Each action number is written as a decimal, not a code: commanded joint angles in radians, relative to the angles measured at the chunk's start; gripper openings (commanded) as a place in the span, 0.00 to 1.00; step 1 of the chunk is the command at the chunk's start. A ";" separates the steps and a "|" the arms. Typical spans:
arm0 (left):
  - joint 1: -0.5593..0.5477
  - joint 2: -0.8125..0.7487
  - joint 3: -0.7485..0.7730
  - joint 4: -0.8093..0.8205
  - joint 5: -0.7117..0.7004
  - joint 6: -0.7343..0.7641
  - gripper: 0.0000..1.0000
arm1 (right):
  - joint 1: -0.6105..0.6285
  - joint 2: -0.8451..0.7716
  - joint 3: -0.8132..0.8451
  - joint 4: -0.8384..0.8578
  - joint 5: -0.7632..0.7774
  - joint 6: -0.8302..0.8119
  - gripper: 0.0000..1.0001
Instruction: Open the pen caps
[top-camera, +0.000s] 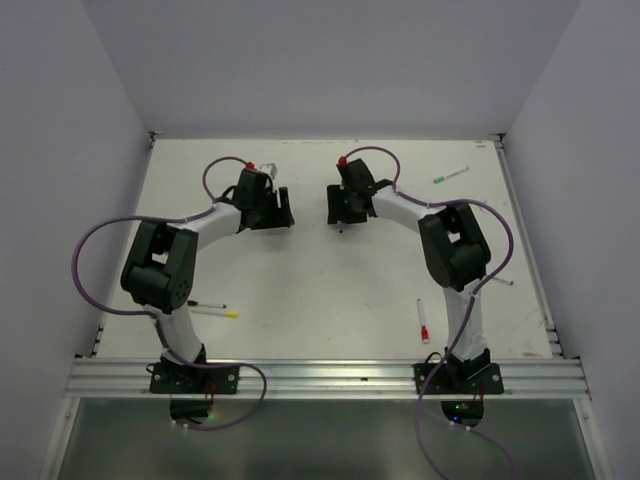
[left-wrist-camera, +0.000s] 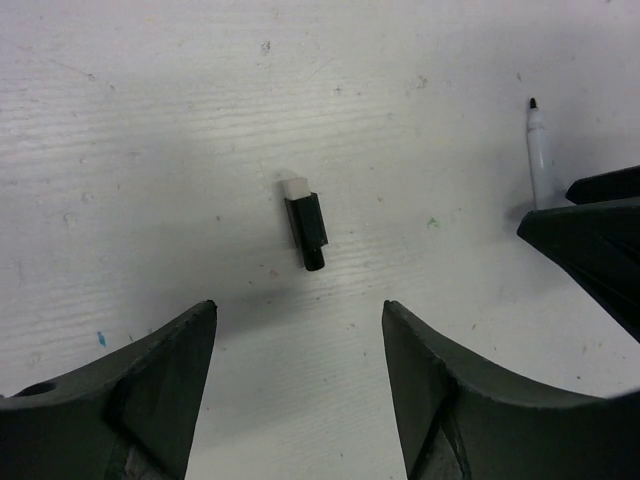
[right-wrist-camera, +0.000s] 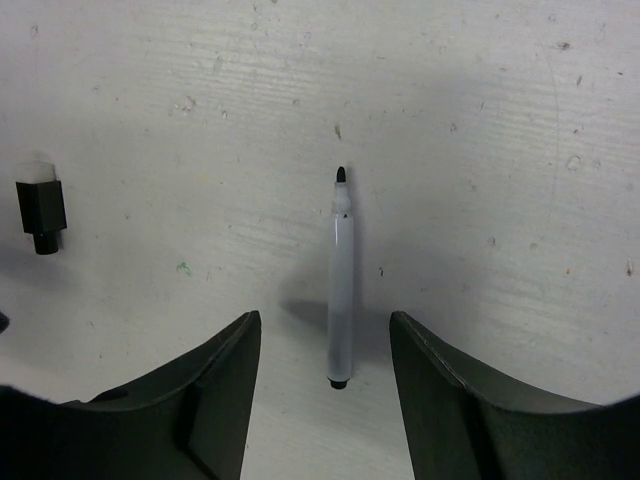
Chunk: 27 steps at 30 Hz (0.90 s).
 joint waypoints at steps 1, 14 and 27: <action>0.001 -0.112 -0.023 0.036 -0.007 -0.006 0.71 | -0.021 -0.092 -0.016 -0.026 -0.005 -0.011 0.60; -0.064 -0.380 -0.178 0.190 0.102 -0.049 0.76 | -0.295 -0.195 0.010 -0.122 -0.018 0.063 0.68; -0.173 -0.454 -0.293 0.296 0.139 -0.029 0.80 | -0.446 0.078 0.367 -0.254 0.288 0.193 0.68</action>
